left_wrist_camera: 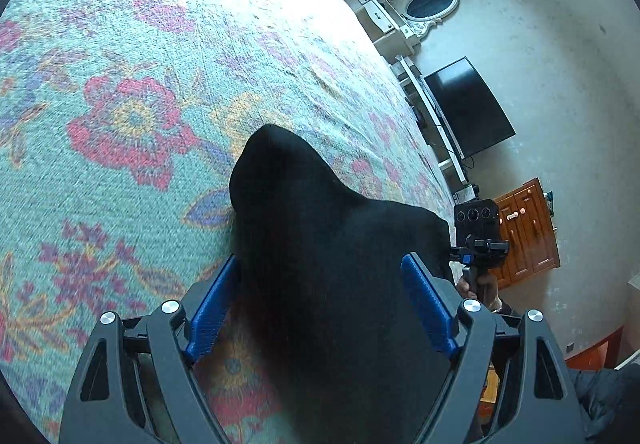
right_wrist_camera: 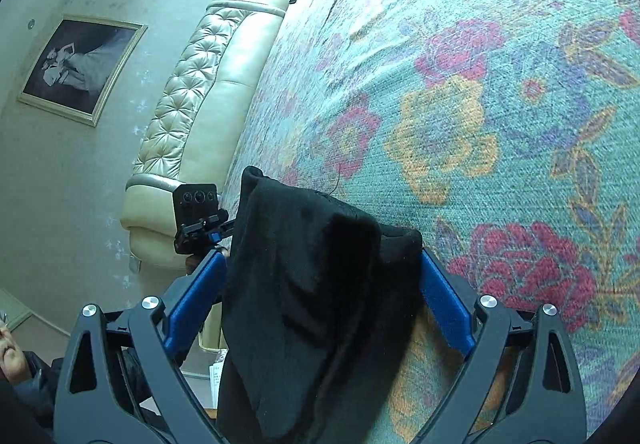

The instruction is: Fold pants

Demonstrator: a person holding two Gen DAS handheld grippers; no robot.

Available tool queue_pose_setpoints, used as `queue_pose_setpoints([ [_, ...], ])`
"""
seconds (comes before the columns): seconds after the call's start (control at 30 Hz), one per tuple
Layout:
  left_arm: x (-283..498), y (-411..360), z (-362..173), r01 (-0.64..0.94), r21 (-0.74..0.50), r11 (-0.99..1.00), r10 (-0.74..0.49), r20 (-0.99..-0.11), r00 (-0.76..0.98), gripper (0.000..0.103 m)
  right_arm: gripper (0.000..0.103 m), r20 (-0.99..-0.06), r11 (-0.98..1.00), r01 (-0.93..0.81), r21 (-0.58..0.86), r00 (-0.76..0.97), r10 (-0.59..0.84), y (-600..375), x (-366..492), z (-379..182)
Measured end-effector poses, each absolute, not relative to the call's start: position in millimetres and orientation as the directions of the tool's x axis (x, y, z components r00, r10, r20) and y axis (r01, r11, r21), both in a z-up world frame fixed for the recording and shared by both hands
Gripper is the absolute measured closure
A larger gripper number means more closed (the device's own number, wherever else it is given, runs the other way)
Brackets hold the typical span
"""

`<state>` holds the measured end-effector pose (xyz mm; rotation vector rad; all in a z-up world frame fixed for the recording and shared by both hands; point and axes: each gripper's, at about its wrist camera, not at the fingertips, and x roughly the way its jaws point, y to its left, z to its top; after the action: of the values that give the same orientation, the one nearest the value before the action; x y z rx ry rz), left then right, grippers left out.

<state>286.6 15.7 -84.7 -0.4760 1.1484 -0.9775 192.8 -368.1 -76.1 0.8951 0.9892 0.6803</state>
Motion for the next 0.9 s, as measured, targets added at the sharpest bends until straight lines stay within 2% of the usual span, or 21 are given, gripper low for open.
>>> queue_pose_setpoints([
  [0.07, 294, 10, -91, 0.377, -0.764, 0.523, -0.84, -0.538, 0.076, 0.022, 0.008, -0.409, 0.483, -0.1, 0.87, 0.4, 0.82, -365, 193, -74],
  [0.13, 299, 7, -93, 0.378, -0.766, 0.52, -0.842, -0.534, 0.078, 0.022, 0.013, -0.428, 0.502, -0.096, 0.859, 0.404, 0.809, -364, 193, -74],
  [0.17, 300, 4, -92, 0.389, -0.758, 0.524, -0.838, -0.54, 0.076, 0.022, 0.029, -0.446, 0.52, -0.086, 0.85, 0.407, 0.797, -359, 194, -73],
  [0.2, 299, 2, -92, 0.406, -0.746, 0.528, -0.833, -0.549, 0.074, 0.022, 0.052, -0.446, 0.514, -0.068, 0.855, 0.408, 0.797, -360, 195, -78],
  [0.23, 296, -2, -91, 0.432, -0.726, 0.535, -0.823, -0.563, 0.075, 0.025, 0.056, -0.428, 0.488, -0.046, 0.871, 0.416, 0.803, -363, 194, -84],
  [0.27, 294, -5, -90, 0.456, -0.692, 0.56, -0.802, -0.591, 0.089, 0.034, 0.061, -0.412, 0.47, -0.039, 0.882, 0.422, 0.807, -365, 193, -88],
  [0.3, 293, -5, -93, 0.46, -0.654, 0.601, -0.768, -0.632, 0.106, 0.055, 0.065, -0.405, 0.465, -0.041, 0.884, 0.429, 0.807, -365, 193, -89],
  [0.4, 296, 4, -100, 0.395, -0.703, 0.592, -0.789, -0.604, 0.107, 0.068, 0.069, -0.389, 0.458, -0.046, 0.888, 0.453, 0.802, -363, 192, -87],
  [0.53, 289, 12, -95, 0.417, -0.671, 0.613, -0.775, -0.614, 0.151, 0.077, 0.071, -0.381, 0.47, -0.076, 0.879, 0.479, 0.791, -355, 197, -77],
  [0.9, 332, 40, -87, 0.398, -0.659, 0.638, -0.764, -0.607, 0.22, 0.08, 0.072, -0.36, 0.464, -0.083, 0.882, 0.516, 0.777, -344, 263, -77],
])
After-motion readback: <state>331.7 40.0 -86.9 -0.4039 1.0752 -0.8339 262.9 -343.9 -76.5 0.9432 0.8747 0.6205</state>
